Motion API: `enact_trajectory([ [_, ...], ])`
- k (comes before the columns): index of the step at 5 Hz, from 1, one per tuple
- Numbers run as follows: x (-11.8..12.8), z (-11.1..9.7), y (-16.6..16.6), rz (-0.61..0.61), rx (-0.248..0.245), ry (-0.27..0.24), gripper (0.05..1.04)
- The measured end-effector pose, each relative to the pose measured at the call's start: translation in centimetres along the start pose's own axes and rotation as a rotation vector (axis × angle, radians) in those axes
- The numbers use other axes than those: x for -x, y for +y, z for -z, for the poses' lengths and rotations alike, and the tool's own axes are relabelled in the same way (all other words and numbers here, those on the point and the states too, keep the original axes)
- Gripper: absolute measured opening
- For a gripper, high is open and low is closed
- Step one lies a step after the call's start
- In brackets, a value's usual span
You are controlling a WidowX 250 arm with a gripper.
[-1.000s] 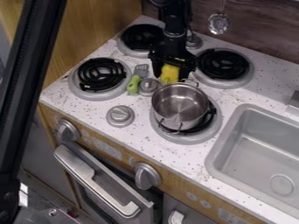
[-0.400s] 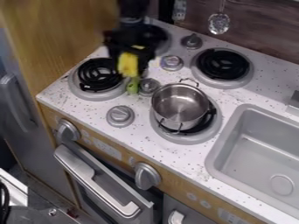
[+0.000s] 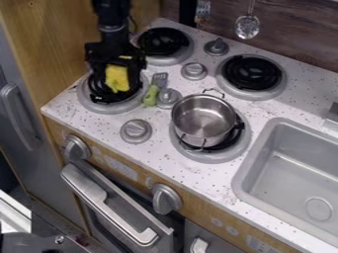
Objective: Move the yellow object and put it on the lower left burner
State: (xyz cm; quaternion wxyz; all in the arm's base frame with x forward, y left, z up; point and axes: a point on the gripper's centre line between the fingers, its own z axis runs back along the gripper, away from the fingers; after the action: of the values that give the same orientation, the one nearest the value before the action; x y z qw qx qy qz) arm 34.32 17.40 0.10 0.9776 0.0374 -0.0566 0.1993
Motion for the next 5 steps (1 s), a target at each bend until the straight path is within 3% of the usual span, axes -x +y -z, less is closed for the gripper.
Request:
enact_trajectory([
  [2, -2.2, 1.9, 0.5, 0.003, 0.008, 0.017, 0.910],
  [3, -2.1, 2.0, 0.4, 0.015, 0.014, 0.028, 1.003],
  [4, -2.0, 1.7, 0.0, 0.069, 0.037, 0.035, 0.999],
  [5, -2.8, -2.1, -1.2, 0.169, 0.037, -0.045, 0.999],
])
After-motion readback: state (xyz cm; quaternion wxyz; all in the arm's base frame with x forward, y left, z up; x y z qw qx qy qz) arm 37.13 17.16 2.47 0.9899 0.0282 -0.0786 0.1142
